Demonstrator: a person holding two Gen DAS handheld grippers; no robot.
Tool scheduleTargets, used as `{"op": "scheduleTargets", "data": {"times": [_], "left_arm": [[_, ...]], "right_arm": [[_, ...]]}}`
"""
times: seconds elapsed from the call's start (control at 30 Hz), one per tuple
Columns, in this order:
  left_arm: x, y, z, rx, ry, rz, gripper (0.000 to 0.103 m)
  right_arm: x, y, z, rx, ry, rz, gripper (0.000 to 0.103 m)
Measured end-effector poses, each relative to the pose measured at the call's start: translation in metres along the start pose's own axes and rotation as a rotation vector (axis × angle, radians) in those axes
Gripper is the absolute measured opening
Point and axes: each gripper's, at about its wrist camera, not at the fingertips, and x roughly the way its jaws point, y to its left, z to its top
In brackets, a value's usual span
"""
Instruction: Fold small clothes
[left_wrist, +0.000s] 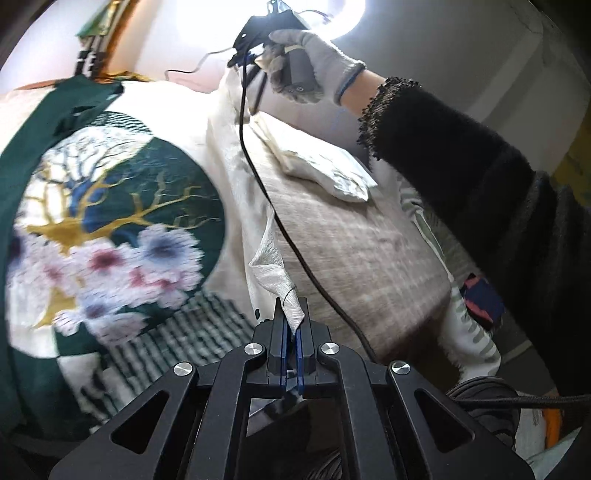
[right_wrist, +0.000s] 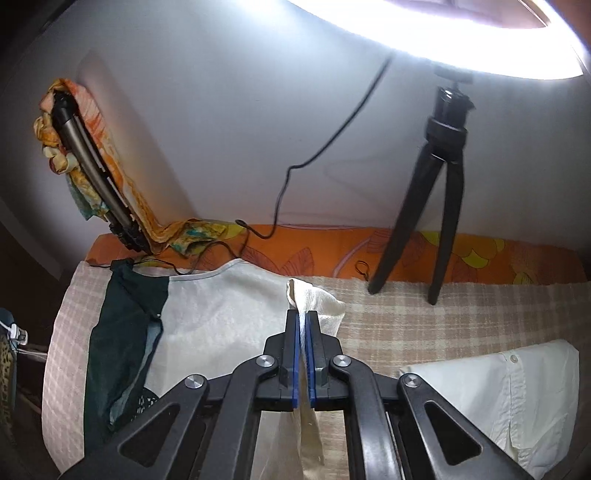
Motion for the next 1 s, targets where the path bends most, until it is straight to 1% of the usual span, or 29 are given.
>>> {"op": "scheduleTargets", "data": {"times": [0.1, 0.23, 0.43, 0.57, 0.67, 0.73, 0.77, 0.8, 0.83, 0.87, 0.9, 1.0], "left_arm": [[-0.007, 0.014, -0.003, -0.034, -0.013, 0.016, 0.002], [-0.017, 0.033, -0.008, -0.070, -0.024, 0.039, 0.002], [-0.025, 0.056, -0.016, -0.124, -0.033, 0.071, 0.002], [-0.031, 0.068, -0.019, -0.144, -0.039, 0.081, 0.002], [-0.033, 0.074, -0.020, -0.150, -0.033, 0.084, 0.002], [-0.032, 0.076, -0.021, -0.154, -0.024, 0.086, 0.002], [-0.033, 0.077, -0.022, -0.165, -0.014, 0.088, 0.002], [-0.033, 0.079, -0.023, -0.173, -0.008, 0.089, 0.005], [-0.034, 0.080, -0.023, -0.177, -0.003, 0.086, 0.006], [-0.037, 0.079, -0.024, -0.173, 0.001, 0.084, 0.008], [-0.041, 0.078, -0.025, -0.163, 0.001, 0.089, 0.010], [-0.054, 0.073, -0.027, -0.131, -0.014, 0.096, 0.015]], "right_arm": [[0.005, 0.032, 0.004, -0.043, 0.004, -0.011, 0.001], [0.022, 0.068, 0.005, -0.083, 0.024, -0.019, 0.001], [0.052, 0.107, 0.002, -0.108, 0.052, -0.027, 0.000], [0.067, 0.119, 0.000, -0.104, 0.066, -0.036, 0.000], [0.078, 0.124, 0.001, -0.095, 0.078, -0.026, 0.000], [0.083, 0.127, 0.001, -0.086, 0.100, 0.031, 0.002], [0.083, 0.128, 0.000, -0.077, 0.109, 0.070, 0.006], [0.079, 0.128, -0.001, -0.070, 0.112, 0.107, 0.019], [0.072, 0.127, -0.001, -0.069, 0.103, 0.133, 0.027], [0.061, 0.124, -0.003, -0.067, 0.075, 0.150, 0.035], [0.051, 0.119, -0.005, -0.059, 0.054, 0.163, 0.035], [0.026, 0.094, -0.026, 0.019, 0.048, 0.208, 0.035]]}}
